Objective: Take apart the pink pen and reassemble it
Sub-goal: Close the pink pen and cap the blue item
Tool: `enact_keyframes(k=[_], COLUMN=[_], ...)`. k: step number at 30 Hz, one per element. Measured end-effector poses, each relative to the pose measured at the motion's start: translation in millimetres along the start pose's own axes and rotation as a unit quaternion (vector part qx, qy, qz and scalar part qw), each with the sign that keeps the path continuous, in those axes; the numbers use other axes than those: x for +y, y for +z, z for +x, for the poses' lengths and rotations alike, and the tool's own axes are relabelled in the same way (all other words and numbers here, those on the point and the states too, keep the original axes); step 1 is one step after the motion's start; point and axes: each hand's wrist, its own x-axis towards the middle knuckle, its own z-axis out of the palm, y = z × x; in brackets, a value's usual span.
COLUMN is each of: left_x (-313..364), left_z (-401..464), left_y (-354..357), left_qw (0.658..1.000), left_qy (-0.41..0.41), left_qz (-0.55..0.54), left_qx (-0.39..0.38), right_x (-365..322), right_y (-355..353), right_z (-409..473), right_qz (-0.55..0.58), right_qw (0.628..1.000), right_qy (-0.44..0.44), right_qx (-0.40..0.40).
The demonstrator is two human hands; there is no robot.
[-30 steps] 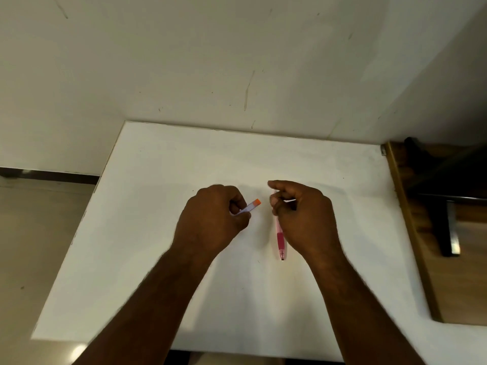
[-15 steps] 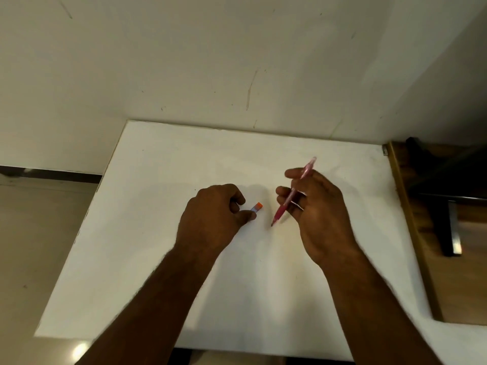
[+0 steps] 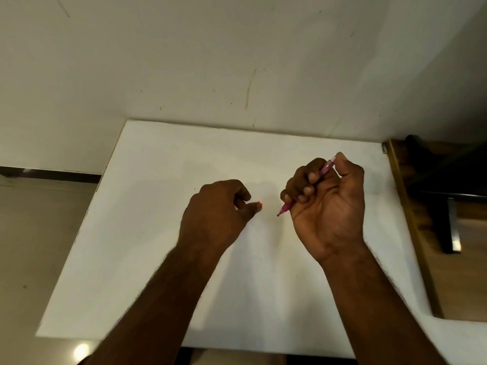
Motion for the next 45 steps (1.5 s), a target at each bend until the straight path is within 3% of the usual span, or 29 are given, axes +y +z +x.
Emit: enact_keyframes(k=[45], left_x=[6.5], left_z=[-3.1], left_y=[-3.1], left_qw=[0.999], left_qy=[-0.009], left_qz=[0.001], left_qx=[-0.045], right_x=[8.0], right_y=[7.2], right_z=[-0.6], right_qz=[-0.048], right_qw=[0.999], right_qy=[-0.013], right_qx=[0.014])
